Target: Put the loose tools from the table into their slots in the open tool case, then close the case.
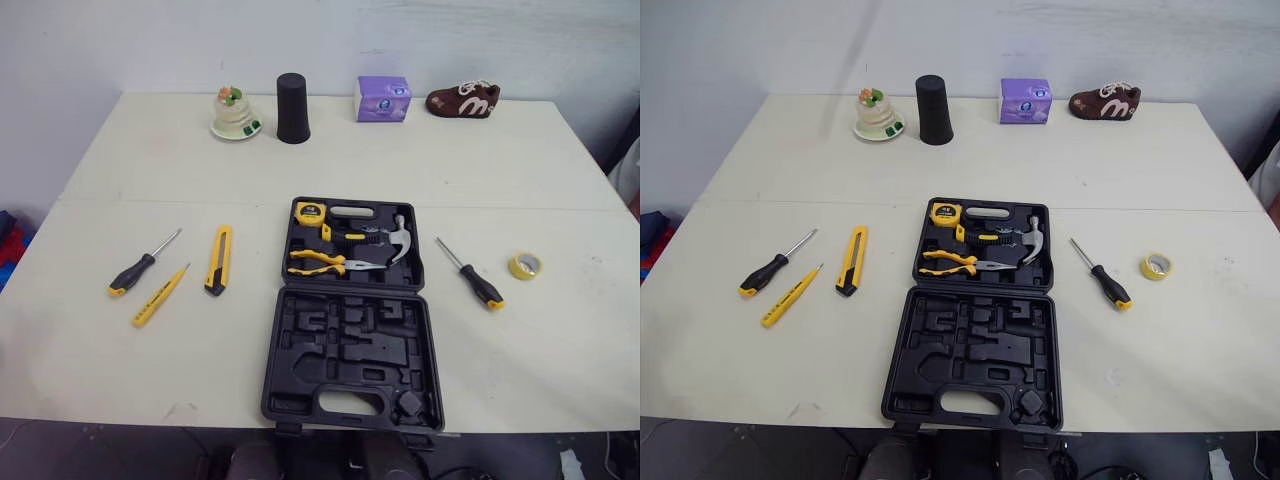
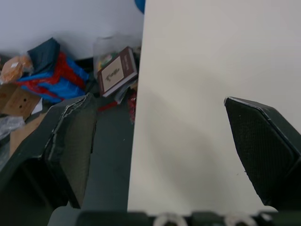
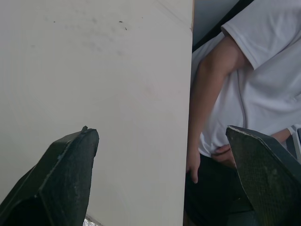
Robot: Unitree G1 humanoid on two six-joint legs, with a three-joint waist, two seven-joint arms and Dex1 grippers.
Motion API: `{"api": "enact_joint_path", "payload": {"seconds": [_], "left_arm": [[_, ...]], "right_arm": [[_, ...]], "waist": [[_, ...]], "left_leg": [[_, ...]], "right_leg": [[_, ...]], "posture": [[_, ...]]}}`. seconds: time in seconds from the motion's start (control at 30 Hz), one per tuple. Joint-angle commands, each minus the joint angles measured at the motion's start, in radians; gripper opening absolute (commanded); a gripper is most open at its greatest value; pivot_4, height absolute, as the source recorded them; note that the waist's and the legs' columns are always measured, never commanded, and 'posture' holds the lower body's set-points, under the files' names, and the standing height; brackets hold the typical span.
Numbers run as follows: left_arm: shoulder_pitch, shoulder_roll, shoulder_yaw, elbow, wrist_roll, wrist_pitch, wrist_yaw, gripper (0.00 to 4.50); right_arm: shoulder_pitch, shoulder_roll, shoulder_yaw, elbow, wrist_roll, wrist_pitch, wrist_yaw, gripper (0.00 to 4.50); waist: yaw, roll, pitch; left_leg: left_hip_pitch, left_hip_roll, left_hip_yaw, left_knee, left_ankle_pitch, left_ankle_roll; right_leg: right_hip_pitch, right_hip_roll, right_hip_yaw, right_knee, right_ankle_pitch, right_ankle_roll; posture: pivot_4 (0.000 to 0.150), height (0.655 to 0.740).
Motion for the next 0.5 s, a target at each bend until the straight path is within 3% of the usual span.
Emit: {"api": "enact_joint_path", "payload": {"seconds": [0.03,0.13,0.3,0.5], "left_arm": [[-0.030,0.010,0.007,-0.058,-0.070,-0.025,-0.113,4.49],[-0.050,-0.009,-0.001,-0.129,-0.125,0.006,-0.229,4.49],[-0.076,0.011,-0.140,-0.271,-0.101,0.156,-0.333,4.49],[-0.218,0.035,-0.308,-0.341,-0.003,0.292,-0.254,4.49]], "right_arm": [[-0.030,0.017,0.039,-0.085,0.077,0.015,0.048,4.46],[-0.045,0.064,0.094,-0.237,0.145,0.116,0.081,4.46],[-0.047,0.165,0.153,-0.565,0.340,0.281,0.141,4.46],[-0.078,0.260,0.234,-0.872,0.470,0.363,0.134,4.46]], "waist": [[-0.002,0.000,0.000],[-0.005,-0.001,-0.001],[-0.002,0.001,-0.001],[0.008,0.001,-0.001]], "left_leg": [[0.000,0.000,0.000,0.000,0.000,0.000],[0.001,0.002,0.000,0.000,0.001,0.000],[0.000,0.002,0.000,0.000,0.001,0.000],[-0.001,0.001,-0.001,0.002,0.004,0.005]], "right_leg": [[0.000,0.000,0.000,0.000,0.000,0.000],[0.001,0.001,0.001,0.000,0.001,-0.001],[0.000,0.001,0.004,0.003,0.000,-0.002],[-0.001,0.001,0.003,0.006,0.000,-0.001]], "posture": [[0.150,0.7400],[0.150,0.7400],[0.150,0.7400],[0.150,0.7400]]}}
